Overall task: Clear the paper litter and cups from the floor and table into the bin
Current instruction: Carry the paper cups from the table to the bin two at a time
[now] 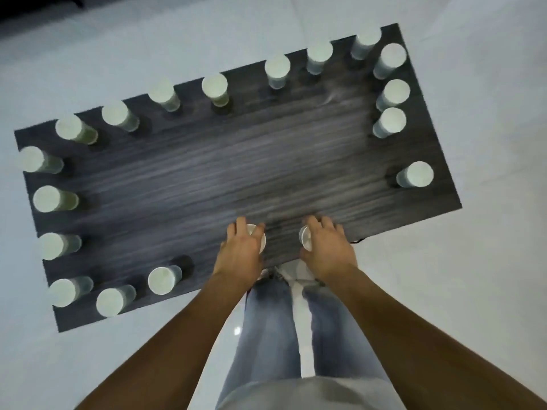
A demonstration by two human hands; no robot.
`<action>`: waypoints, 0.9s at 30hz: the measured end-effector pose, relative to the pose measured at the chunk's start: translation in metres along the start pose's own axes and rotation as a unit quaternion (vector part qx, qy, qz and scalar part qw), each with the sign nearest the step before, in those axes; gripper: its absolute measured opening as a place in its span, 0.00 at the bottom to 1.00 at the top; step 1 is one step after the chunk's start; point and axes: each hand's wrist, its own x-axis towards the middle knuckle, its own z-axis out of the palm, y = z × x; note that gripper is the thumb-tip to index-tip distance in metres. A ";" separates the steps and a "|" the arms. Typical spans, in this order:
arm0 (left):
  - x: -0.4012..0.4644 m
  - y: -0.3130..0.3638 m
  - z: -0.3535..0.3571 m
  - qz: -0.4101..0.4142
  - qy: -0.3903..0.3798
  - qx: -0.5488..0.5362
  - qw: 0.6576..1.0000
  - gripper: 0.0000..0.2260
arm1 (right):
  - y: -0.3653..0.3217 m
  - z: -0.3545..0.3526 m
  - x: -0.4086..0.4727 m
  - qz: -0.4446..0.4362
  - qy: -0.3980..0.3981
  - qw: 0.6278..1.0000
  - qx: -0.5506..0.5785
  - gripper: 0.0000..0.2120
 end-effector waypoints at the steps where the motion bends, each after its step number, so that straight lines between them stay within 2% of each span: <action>1: -0.002 0.012 -0.006 0.013 -0.004 0.009 1.000 0.28 | 0.011 -0.007 -0.009 0.015 0.013 1.000 0.011 0.26; 5: -0.014 0.086 -0.017 0.085 -0.034 0.068 0.994 0.27 | 0.075 -0.035 -0.062 0.075 0.061 0.992 0.077 0.26; 11: -0.051 0.218 0.002 0.186 -0.031 0.129 0.974 0.27 | 0.188 -0.050 -0.153 0.153 0.109 0.975 0.122 0.25; 16: -0.094 0.351 0.039 0.284 -0.047 0.185 0.939 0.25 | 0.299 -0.052 -0.246 0.222 0.142 0.951 0.162 0.25; 21: -0.138 0.485 0.080 0.393 -0.062 0.227 0.889 0.25 | 0.405 -0.048 -0.337 0.327 0.185 0.898 0.228 0.25; 27: -0.178 0.617 0.133 0.494 -0.103 0.282 0.816 0.24 | 0.504 -0.033 -0.419 0.431 0.239 0.813 0.310 0.24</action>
